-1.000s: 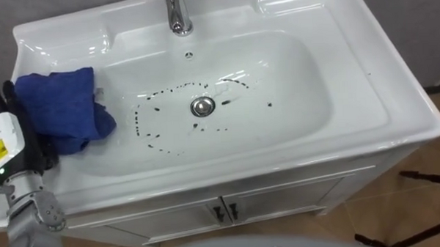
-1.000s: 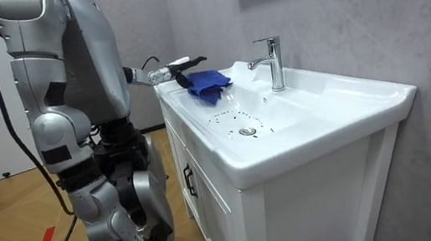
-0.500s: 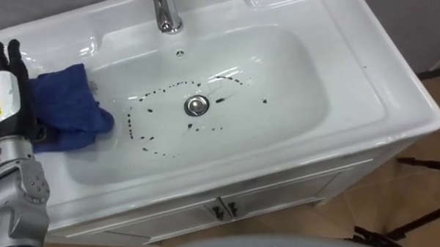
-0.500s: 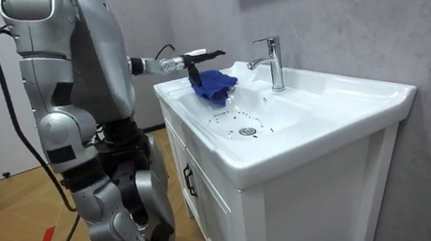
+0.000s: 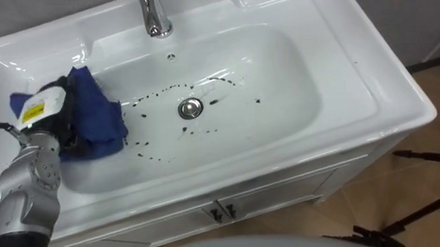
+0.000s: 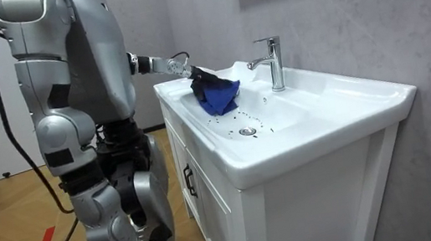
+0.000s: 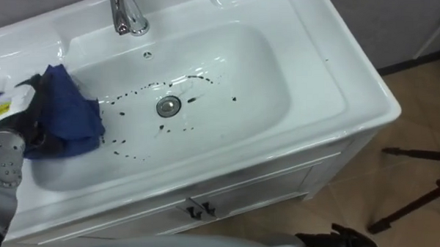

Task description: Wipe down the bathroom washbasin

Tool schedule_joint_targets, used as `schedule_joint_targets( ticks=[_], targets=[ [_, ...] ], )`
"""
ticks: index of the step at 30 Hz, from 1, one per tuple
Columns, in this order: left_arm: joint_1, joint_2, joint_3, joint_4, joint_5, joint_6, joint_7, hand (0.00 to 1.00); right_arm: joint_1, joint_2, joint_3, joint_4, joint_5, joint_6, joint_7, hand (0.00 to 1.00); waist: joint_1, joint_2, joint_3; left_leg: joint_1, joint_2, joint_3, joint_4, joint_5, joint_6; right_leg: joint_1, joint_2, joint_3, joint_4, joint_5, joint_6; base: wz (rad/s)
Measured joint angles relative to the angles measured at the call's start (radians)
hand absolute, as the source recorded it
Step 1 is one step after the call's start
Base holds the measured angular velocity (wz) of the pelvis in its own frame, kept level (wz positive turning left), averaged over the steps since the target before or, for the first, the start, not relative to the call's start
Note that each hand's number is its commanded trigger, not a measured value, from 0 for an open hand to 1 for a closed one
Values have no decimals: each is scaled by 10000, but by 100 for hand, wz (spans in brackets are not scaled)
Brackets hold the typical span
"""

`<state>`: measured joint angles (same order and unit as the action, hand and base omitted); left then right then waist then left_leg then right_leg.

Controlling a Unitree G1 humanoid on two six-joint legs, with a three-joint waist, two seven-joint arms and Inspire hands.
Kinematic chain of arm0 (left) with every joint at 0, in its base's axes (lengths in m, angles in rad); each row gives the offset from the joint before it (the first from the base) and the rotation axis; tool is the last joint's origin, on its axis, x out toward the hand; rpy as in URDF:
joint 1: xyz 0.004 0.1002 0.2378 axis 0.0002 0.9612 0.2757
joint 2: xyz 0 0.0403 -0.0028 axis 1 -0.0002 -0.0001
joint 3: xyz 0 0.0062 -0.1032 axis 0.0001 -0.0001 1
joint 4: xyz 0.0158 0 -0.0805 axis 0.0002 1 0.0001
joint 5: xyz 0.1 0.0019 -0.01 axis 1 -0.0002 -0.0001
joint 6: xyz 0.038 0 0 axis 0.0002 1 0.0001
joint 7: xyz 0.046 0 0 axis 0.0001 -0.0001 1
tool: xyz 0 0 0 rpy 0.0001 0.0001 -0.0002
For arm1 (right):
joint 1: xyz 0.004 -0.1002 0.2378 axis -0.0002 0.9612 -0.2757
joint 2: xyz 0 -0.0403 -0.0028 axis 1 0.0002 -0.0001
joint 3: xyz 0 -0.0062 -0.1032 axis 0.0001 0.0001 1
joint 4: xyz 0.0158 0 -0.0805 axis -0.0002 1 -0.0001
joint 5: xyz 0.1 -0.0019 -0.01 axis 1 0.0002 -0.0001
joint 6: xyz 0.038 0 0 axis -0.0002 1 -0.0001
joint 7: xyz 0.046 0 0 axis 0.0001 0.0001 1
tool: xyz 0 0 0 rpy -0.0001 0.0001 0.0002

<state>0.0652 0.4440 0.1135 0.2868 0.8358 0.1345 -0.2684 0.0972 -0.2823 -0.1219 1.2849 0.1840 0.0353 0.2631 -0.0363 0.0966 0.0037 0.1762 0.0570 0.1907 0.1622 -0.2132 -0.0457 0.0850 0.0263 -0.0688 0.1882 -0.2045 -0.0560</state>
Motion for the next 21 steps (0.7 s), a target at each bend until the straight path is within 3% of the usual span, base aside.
schedule_joint_targets(
  ticks=[3,8,9,10,11,12,16,18,21],
  targets=[
    [-345,158,8,475,-11,214,-737,0,6,-43,-9,-42,-286,220,-122,0,-1,90,-54,119,-1,36,0,0,0,56,13,131,40,0,-1,-12],
    [-372,162,10,613,13,592,-1231,0,13,-106,-3,-51,-824,803,-481,0,-9,117,-57,382,11,191,-1,0,0,212,31,177,151,-26,-35,-10],
    [-468,162,12,847,16,631,-1271,17,22,-97,-4,-48,-999,971,-640,0,-10,129,-60,481,16,281,-5,0,0,284,42,197,169,-41,-45,-16],
    [-540,162,12,982,31,643,-1300,55,29,-90,-11,-47,-1131,1017,-703,0,-12,139,-62,503,17,286,-4,0,0,326,46,216,166,-47,-49,-15],
    [-665,163,18,1232,49,695,-1384,69,10,-86,-110,-50,-1325,1151,-807,0,-37,164,-69,604,18,312,-4,-1,-1,399,49,247,175,-67,-55,-14],
    [-775,166,21,1446,67,772,-1437,100,-11,-88,-225,-61,-1534,1255,-882,0,-68,191,-86,666,17,311,0,-1,-1,418,50,276,179,-115,-60,-13],
    [-819,570,29,1405,304,1068,-1899,100,-4,-122,-451,-127,-2308,1505,-772,0,-117,265,-119,778,37,334,14,-2,-2,346,99,450,378,-211,-94,-19],
    [-1001,869,109,1347,319,1419,-2371,100,19,-208,-594,-112,-2610,1696,-679,0,-164,372,-125,790,42,337,42,-1,-2,322,112,506,425,-207,-111,-12],
    [-1076,1008,408,1362,323,1745,-2873,100,3,-215,-593,-114,-2767,1760,-631,0,-159,451,-118,793,51,415,55,-1,-3,183,114,502,671,-239,-146,-15]
  ],
)
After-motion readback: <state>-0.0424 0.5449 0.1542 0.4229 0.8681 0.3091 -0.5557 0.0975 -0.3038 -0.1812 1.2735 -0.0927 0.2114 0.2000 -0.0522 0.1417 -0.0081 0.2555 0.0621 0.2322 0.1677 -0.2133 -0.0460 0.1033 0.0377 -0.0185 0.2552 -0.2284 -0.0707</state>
